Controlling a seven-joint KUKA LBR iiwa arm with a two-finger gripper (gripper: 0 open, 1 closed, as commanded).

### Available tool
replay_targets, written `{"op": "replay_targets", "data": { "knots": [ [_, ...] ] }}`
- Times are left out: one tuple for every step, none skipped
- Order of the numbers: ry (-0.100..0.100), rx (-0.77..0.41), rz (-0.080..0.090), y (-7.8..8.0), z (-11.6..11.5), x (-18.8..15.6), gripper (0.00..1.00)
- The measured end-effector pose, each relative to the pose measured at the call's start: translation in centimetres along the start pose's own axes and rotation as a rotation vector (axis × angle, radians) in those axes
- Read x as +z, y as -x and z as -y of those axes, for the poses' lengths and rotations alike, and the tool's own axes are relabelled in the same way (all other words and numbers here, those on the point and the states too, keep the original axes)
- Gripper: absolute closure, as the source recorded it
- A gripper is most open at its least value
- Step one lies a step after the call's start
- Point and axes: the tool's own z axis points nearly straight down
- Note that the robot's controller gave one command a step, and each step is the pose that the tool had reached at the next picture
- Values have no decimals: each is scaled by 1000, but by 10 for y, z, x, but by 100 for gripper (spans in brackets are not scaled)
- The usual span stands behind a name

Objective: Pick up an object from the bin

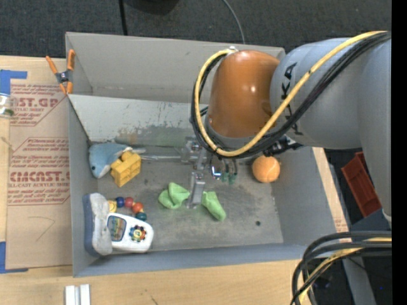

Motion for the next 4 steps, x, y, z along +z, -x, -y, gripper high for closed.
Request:
{"op": "replay_targets", "data": {
  "knots": [
    [0, 43, -1, -10, 19, 28, 0],
    [0, 28, 2, 7, 18, 52, 0],
    [2, 107, 3, -3, 13, 110, 0],
    [4, 90, 8, -4, 11, 135, 100]
  ]
}}
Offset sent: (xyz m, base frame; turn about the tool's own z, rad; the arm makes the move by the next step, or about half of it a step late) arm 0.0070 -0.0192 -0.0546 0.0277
